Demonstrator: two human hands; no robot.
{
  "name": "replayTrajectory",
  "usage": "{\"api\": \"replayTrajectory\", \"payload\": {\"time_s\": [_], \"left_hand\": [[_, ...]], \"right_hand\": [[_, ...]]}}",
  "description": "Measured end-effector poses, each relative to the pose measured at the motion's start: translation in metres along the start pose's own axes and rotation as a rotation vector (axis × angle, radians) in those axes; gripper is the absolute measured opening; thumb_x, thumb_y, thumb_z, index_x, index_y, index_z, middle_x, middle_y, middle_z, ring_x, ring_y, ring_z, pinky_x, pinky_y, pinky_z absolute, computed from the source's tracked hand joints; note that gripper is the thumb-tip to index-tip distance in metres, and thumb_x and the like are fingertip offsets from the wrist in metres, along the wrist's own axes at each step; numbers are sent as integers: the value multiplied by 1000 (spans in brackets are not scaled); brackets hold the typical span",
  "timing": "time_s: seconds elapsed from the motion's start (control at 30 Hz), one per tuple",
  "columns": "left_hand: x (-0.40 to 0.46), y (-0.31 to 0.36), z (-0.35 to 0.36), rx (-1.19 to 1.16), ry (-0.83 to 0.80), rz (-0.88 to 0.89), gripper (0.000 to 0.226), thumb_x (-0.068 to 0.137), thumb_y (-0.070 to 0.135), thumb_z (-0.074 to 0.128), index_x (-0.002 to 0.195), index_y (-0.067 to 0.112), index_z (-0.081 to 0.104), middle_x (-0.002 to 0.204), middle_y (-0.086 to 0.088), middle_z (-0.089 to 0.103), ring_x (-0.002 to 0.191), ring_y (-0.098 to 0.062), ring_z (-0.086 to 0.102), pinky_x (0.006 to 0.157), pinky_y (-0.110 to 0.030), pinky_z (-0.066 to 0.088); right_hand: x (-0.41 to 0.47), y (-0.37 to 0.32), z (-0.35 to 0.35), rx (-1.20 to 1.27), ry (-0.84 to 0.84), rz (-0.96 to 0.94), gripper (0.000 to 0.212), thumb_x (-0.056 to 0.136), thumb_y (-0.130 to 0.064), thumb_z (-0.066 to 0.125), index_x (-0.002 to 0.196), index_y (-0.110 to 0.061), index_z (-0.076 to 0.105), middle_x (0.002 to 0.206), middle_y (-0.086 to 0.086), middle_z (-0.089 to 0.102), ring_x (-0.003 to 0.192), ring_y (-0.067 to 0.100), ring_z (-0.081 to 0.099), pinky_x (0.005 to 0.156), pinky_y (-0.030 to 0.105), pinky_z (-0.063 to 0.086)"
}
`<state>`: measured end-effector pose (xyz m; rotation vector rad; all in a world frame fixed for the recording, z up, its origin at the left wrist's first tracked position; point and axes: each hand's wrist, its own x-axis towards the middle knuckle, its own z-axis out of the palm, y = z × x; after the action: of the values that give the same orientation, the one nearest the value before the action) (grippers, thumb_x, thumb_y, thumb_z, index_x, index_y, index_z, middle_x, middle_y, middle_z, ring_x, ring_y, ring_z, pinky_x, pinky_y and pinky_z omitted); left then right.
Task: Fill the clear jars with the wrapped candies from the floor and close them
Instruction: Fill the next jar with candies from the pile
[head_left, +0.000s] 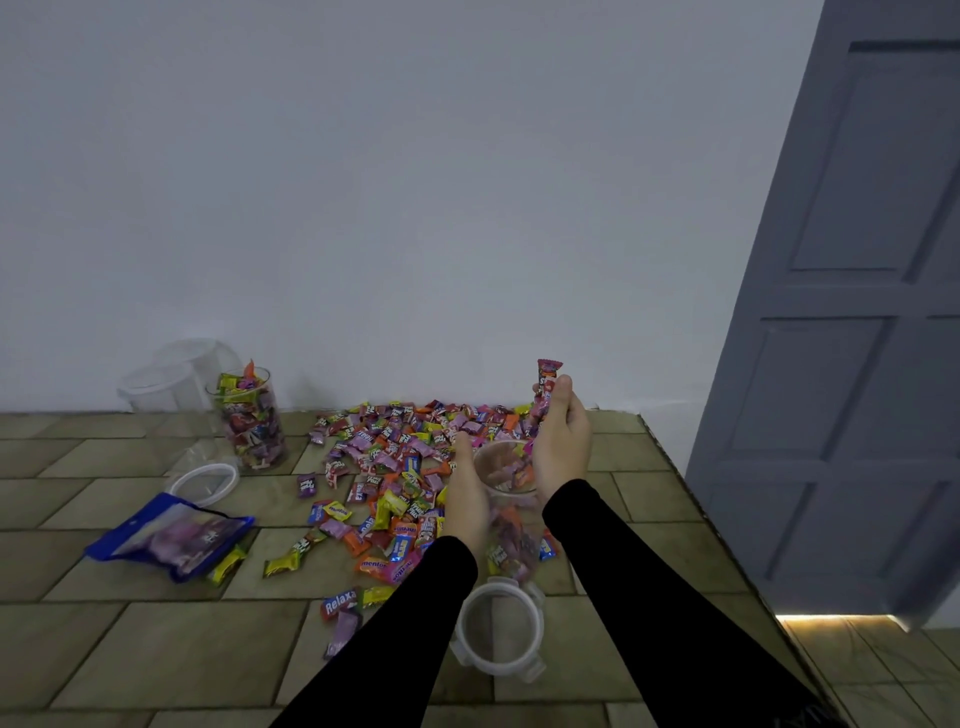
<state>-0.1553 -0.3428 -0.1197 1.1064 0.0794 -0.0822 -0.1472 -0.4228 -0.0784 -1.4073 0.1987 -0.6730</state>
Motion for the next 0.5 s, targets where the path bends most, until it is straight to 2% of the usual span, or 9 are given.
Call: {"api": "replayTrajectory", "payload": {"time_s": [0.1, 0.17, 0.23, 0.3, 0.37, 0.43, 0.5], "left_hand": [[2, -3, 1, -32, -14, -16, 76, 97, 61, 22, 102, 1, 69, 92, -15, 67, 71, -20, 59, 38, -23, 47], [3, -5, 0, -27, -1, -7, 74, 97, 61, 22, 98, 5, 70, 79, -11, 62, 60, -16, 55, 35, -20, 42], [8, -9, -2, -24, 10, 1, 74, 97, 61, 24, 99, 4, 70, 78, -11, 62, 57, -16, 55, 35, -19, 40], [13, -13, -2, -22, 20, 12, 74, 96, 62, 25, 95, 5, 72, 84, -12, 68, 62, -18, 58, 43, -22, 46], [17, -16, -4, -36, 22, 11, 74, 96, 63, 26, 89, 7, 74, 87, -14, 69, 69, -22, 58, 48, -28, 51], [18, -17, -6, -43, 18, 3, 75, 94, 65, 28, 89, 6, 74, 91, -17, 69, 76, -26, 60, 47, -30, 53], [18, -19, -7, -40, 12, 5, 78, 93, 67, 29, 94, 4, 74, 95, -18, 70, 79, -27, 60, 46, -29, 52]], "right_hand": [[1, 4, 2, 8, -16, 12, 54, 98, -52, 38, 67, -10, 55, 65, 6, 55, 62, 17, 48, 65, 29, 40], [2, 7, 4, 7, -40, 21, 64, 90, -64, 42, 72, -4, 57, 67, 10, 54, 67, 21, 51, 70, 33, 41], [3, 10, 6, 17, -54, 39, 71, 75, -81, 43, 78, -12, 61, 69, 13, 56, 70, 31, 55, 73, 39, 44], [6, 16, 8, 7, -52, 40, 64, 70, -82, 44, 79, -23, 65, 81, 14, 66, 81, 34, 62, 79, 44, 48], [5, 10, 6, -1, -56, 31, 50, 79, -72, 47, 77, -24, 64, 86, 17, 67, 79, 29, 60, 75, 39, 46], [4, 5, 2, 18, -80, 9, 34, 94, -49, 48, 76, -22, 58, 76, 12, 58, 68, 19, 46, 65, 29, 38], [5, 4, -1, 50, -105, 0, 28, 101, -29, 46, 76, -21, 53, 70, 4, 47, 62, 12, 38, 57, 20, 32]]}}
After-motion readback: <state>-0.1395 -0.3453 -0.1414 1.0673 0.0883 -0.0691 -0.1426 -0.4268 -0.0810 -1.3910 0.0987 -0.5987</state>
